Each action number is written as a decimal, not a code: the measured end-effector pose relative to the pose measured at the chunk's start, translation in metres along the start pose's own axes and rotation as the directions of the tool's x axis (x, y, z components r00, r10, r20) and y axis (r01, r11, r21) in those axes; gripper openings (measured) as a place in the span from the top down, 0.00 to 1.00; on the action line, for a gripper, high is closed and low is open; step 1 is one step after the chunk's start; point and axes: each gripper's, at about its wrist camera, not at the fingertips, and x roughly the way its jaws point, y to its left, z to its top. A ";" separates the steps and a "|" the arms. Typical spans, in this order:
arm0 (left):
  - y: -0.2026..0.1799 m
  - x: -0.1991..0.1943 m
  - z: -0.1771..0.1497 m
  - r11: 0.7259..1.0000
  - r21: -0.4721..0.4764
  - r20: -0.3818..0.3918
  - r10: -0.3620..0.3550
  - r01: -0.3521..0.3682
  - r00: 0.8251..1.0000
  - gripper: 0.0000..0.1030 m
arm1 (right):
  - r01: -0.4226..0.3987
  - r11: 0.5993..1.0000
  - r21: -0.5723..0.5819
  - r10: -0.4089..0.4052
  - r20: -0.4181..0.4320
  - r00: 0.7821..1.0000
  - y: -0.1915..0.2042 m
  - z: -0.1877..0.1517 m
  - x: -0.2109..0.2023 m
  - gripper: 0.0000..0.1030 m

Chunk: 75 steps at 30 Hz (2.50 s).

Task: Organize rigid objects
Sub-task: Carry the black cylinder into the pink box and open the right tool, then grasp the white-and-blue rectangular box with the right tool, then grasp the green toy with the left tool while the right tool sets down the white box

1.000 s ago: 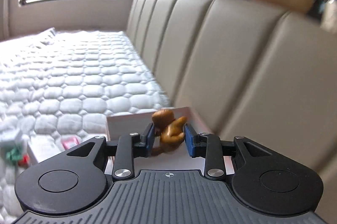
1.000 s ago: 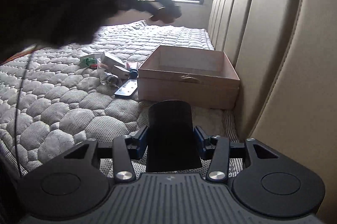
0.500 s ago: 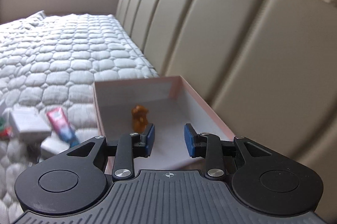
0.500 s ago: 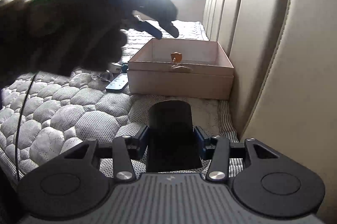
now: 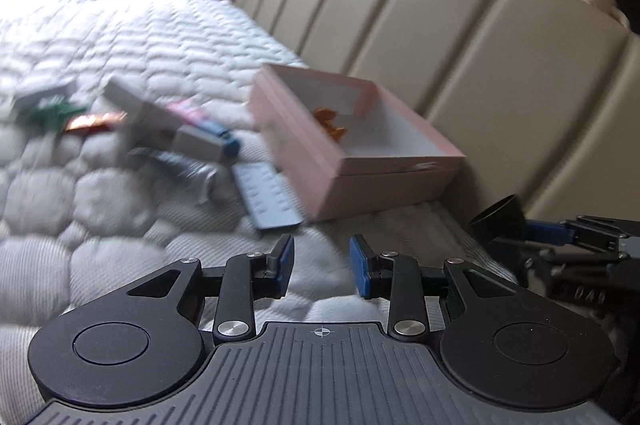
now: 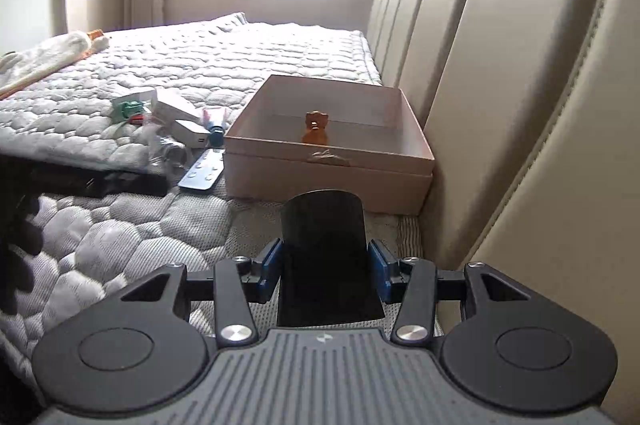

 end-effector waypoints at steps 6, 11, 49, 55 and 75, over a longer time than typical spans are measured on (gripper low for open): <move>0.020 -0.007 0.003 0.995 -0.092 0.003 -0.028 0.028 1.000 0.68 | 0.031 0.998 0.051 -0.032 0.004 0.999 -0.005 0.050 0.005 0.56; 0.034 -0.021 0.007 0.991 -0.128 0.047 0.055 -0.049 0.997 0.68 | 0.078 0.994 0.083 -0.084 0.080 0.993 -0.010 0.126 0.028 0.55; 0.163 -0.074 0.025 0.849 -0.457 0.039 0.315 -0.264 0.948 0.68 | -0.555 0.782 -0.282 0.453 -0.355 0.818 0.311 0.232 0.322 0.17; 0.164 -0.075 0.025 0.846 -0.462 0.037 0.318 -0.266 0.947 0.68 | -0.534 0.789 -0.303 0.433 -0.342 0.834 0.300 0.228 0.293 0.51; 0.142 -0.044 0.051 0.932 -0.271 0.058 0.264 -0.240 0.963 0.68 | -0.480 0.870 -0.114 0.432 -0.295 0.852 0.146 0.110 0.101 0.84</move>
